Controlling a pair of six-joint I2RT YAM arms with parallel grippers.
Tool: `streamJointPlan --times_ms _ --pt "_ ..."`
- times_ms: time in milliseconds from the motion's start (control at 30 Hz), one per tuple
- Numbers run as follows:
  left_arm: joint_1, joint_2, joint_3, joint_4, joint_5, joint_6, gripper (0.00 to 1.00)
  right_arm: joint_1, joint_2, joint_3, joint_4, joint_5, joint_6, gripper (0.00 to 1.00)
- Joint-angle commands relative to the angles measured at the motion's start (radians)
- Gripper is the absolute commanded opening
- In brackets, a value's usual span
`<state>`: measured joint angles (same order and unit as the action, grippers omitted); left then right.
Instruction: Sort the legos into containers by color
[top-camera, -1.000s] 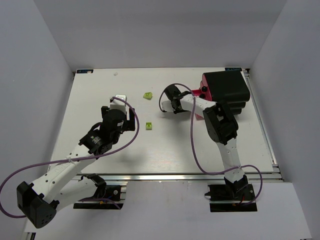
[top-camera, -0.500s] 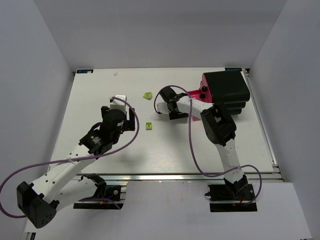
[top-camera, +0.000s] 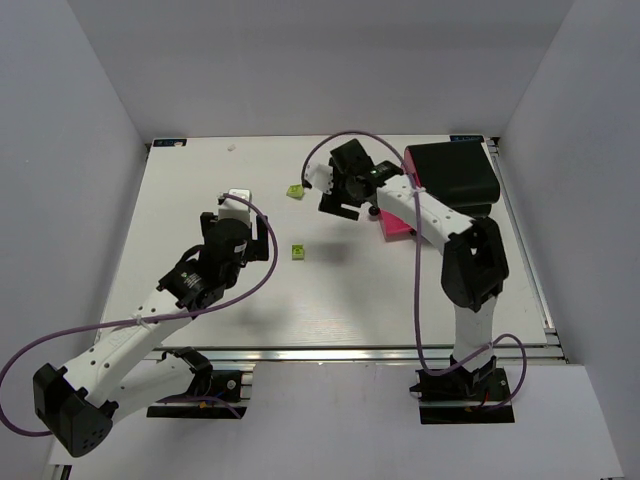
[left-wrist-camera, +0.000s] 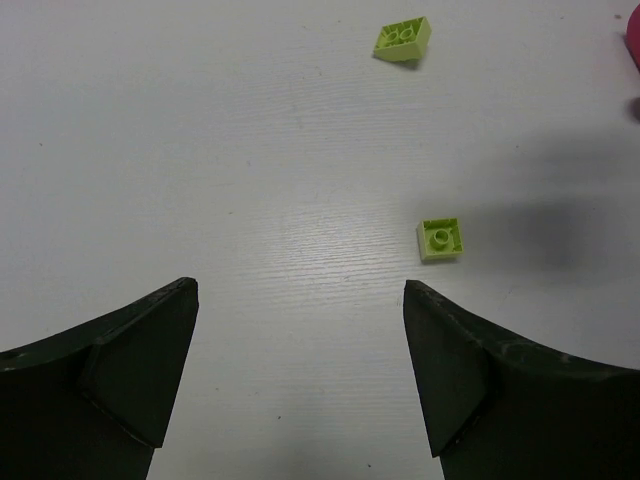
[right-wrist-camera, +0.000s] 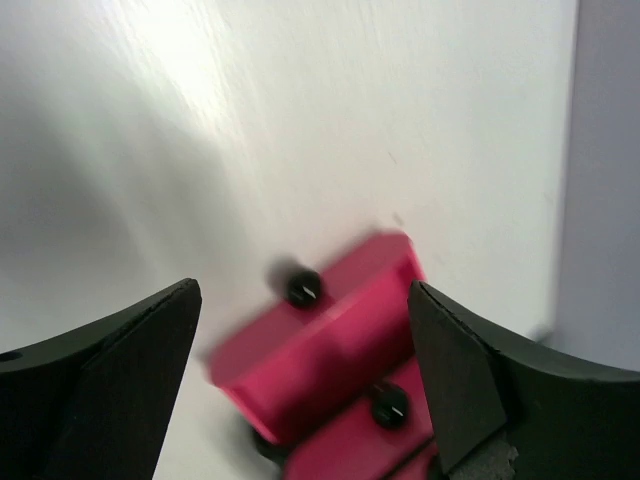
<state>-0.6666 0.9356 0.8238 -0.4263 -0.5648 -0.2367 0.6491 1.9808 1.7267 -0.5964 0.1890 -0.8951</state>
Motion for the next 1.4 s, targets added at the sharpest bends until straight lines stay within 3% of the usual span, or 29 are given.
streamJointPlan --times_ms 0,100,133,167,200,233,267,333,367,400,433,467,500,633,800,1000,1133,1367 --pt "0.002 -0.065 -0.011 0.009 -0.055 0.000 0.92 -0.020 -0.100 -0.002 -0.003 -0.453 0.278 0.89" --pt "0.002 -0.176 -0.034 0.047 -0.107 0.002 0.85 -0.014 -0.097 -0.058 -0.037 -0.726 0.314 0.88" --pt "0.002 -0.207 -0.057 0.061 -0.116 0.008 0.81 -0.009 -0.085 -0.052 -0.042 -0.773 0.329 0.82" --pt "0.002 -0.234 -0.067 0.073 -0.125 0.013 0.70 -0.003 -0.054 -0.043 -0.049 -0.810 0.334 0.75" --pt "0.002 -0.262 -0.077 0.086 -0.141 0.013 0.63 0.001 -0.039 -0.033 -0.052 -0.829 0.356 0.71" --pt "0.002 -0.309 -0.095 0.107 -0.147 0.022 0.56 0.006 -0.024 -0.023 -0.051 -0.839 0.372 0.56" --pt "0.002 -0.325 -0.101 0.113 -0.152 0.023 0.45 0.010 0.007 -0.003 -0.052 -0.842 0.383 0.50" --pt "0.002 -0.345 -0.107 0.120 -0.161 0.027 0.37 0.027 0.032 0.010 -0.066 -0.850 0.395 0.44" --pt "0.002 -0.342 -0.104 0.120 -0.161 0.027 0.37 0.037 0.052 0.008 -0.066 -0.850 0.398 0.48" --pt "0.002 -0.336 -0.103 0.118 -0.162 0.025 0.37 0.052 0.058 0.001 -0.063 -0.849 0.398 0.54" --pt "0.002 -0.324 -0.100 0.107 -0.164 0.023 0.40 0.067 0.064 -0.009 -0.051 -0.833 0.400 0.89" --pt "0.002 -0.314 -0.092 0.104 -0.165 0.022 0.45 0.073 0.067 -0.019 -0.022 -0.821 0.403 0.89" --pt "0.002 -0.308 -0.089 0.103 -0.167 0.019 0.59 0.089 0.069 -0.035 -0.005 -0.803 0.404 0.89" --pt "0.002 -0.296 -0.087 0.095 -0.173 0.019 0.71 0.125 0.110 0.000 0.038 -0.712 0.421 0.89" --pt "0.002 -0.299 -0.092 0.097 -0.179 0.019 0.74 0.156 0.171 0.039 0.050 -0.627 0.384 0.89" --pt "0.002 -0.291 -0.092 0.096 -0.181 0.019 0.74 0.181 0.194 -0.013 0.150 -0.455 0.357 0.89" --pt "0.002 -0.290 -0.092 0.096 -0.181 0.019 0.74 0.182 0.191 -0.038 0.196 -0.421 0.344 0.88" --pt "0.002 -0.290 -0.094 0.096 -0.184 0.019 0.74 0.182 0.213 -0.041 0.195 -0.414 0.338 0.76"
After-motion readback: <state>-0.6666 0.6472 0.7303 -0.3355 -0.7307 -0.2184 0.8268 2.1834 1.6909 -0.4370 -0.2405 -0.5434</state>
